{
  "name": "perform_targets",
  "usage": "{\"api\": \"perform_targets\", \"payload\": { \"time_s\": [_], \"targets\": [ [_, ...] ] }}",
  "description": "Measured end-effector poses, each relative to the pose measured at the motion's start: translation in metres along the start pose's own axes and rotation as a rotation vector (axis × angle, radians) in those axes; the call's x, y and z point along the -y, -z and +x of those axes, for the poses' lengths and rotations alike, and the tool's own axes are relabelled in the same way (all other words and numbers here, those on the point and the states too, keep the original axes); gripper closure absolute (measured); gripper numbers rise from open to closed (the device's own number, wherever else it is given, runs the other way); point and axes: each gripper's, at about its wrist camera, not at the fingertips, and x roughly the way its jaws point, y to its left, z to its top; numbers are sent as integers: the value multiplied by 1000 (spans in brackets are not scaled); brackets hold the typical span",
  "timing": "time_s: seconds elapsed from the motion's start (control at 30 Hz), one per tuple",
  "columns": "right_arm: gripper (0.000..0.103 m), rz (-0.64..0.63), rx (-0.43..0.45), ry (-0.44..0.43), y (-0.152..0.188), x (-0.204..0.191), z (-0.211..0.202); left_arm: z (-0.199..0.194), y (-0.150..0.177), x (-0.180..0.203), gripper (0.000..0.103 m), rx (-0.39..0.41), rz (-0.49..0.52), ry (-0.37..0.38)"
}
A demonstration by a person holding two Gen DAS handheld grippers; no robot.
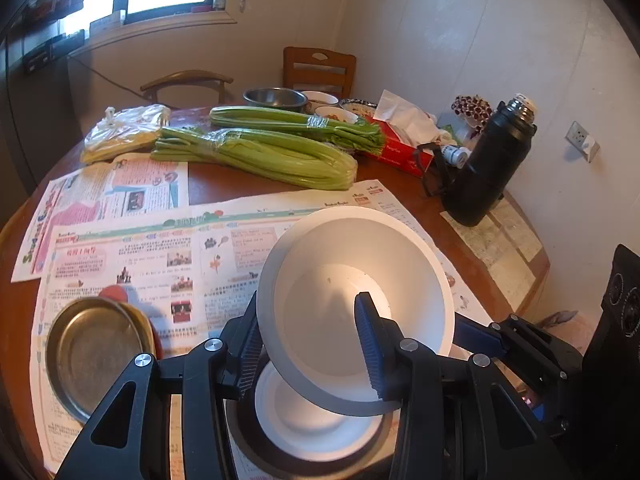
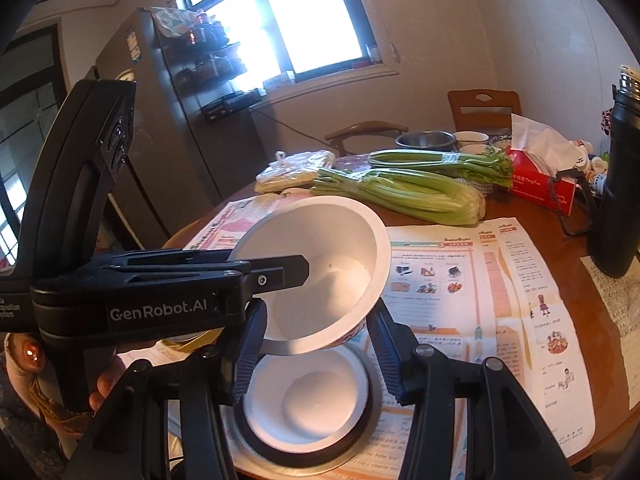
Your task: Organize plates and bowls
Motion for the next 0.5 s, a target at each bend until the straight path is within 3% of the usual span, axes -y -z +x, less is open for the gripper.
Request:
{"api": "perform_targets", "payload": {
  "time_s": [0.5],
  "targets": [
    [51, -8, -25, -22, 21, -10, -11, -2, 31, -5, 59, -19, -50, 23]
  ]
}}
